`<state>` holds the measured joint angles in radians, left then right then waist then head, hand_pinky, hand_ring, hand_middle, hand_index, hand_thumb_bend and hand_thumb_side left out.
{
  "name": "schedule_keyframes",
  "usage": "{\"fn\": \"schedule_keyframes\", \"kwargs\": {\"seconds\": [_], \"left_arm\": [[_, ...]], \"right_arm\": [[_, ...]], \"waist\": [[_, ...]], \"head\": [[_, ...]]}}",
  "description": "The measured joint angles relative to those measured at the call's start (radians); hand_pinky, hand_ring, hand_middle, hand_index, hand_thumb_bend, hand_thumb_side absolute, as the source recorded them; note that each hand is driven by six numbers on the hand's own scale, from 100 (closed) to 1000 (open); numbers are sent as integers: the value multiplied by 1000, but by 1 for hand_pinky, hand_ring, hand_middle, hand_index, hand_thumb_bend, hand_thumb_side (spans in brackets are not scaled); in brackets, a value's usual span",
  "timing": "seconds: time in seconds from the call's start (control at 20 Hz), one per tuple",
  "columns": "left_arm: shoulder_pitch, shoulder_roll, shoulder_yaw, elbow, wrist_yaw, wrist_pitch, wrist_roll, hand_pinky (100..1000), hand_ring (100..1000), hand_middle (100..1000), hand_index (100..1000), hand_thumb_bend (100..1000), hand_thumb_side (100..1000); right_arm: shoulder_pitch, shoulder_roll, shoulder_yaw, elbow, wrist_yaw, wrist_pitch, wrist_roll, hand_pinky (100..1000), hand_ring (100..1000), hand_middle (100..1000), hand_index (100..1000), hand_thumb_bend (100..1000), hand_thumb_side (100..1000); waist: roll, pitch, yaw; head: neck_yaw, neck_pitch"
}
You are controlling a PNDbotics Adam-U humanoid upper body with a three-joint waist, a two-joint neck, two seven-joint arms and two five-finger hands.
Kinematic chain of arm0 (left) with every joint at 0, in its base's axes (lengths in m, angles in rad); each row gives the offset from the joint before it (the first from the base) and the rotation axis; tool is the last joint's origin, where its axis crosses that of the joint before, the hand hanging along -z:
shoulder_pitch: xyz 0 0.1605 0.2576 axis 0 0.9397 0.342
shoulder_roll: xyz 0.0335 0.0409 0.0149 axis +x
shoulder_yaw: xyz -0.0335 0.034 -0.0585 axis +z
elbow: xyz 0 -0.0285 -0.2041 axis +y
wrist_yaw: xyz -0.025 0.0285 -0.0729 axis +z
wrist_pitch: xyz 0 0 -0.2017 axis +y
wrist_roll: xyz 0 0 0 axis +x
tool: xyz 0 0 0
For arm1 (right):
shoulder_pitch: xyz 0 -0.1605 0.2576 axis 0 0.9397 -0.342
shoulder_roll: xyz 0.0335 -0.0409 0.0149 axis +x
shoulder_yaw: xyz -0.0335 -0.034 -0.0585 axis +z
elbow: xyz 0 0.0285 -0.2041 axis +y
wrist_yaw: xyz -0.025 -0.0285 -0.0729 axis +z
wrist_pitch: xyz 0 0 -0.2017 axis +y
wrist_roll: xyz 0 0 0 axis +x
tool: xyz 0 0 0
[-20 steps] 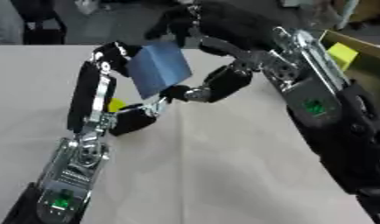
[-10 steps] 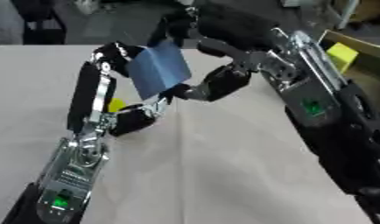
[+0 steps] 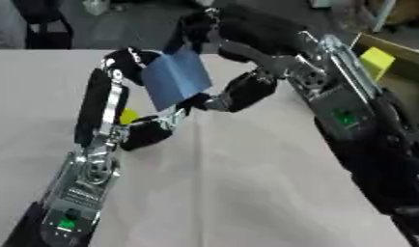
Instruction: Pick up the objects with one hand, pass them to the other hand, and then place them into the box on the other side of the table.
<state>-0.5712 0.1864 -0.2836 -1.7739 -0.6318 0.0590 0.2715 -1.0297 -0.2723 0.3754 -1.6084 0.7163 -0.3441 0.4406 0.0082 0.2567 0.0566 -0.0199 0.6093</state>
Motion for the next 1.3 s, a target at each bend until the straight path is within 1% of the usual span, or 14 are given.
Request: {"fn": "schedule_keyframes", "kwargs": {"seconds": [0.1, 0.3, 0.6, 1.05, 1.3], "left_arm": [[0, 0, 0, 1, 2, -4, 0, 516, 469, 386, 564, 100, 113], [0, 0, 0, 1, 2, -11, -2, 514, 469, 385, 562, 100, 114], [0, 0, 0, 2, 4, -25, -9, 515, 469, 385, 559, 100, 112], [2, 0, 0, 12, 8, -44, -20, 520, 473, 390, 558, 100, 106], [4, 0, -2, 13, 7, -49, -24, 525, 476, 393, 560, 100, 102]], "right_arm": [[0, 0, 0, 0, -1, -1, 1, 764, 602, 671, 751, 413, 101], [0, 0, -2, 4, 0, -4, 4, 779, 618, 698, 818, 420, 131], [0, 0, -5, 10, 2, -10, 10, 780, 624, 702, 830, 423, 149], [0, 0, -5, 19, 4, -30, 29, 773, 605, 672, 783, 426, 152], [0, 0, -5, 26, -24, -26, 43, 762, 576, 618, 723, 413, 100]], "waist": [[0, 0, 0], [0, 1, 1], [0, 1, 4], [0, 1, 5], [0, 1, 5]], "head": [[0, 0], [0, 0], [-1, 0], [-6, 0], [-8, 0]]}}
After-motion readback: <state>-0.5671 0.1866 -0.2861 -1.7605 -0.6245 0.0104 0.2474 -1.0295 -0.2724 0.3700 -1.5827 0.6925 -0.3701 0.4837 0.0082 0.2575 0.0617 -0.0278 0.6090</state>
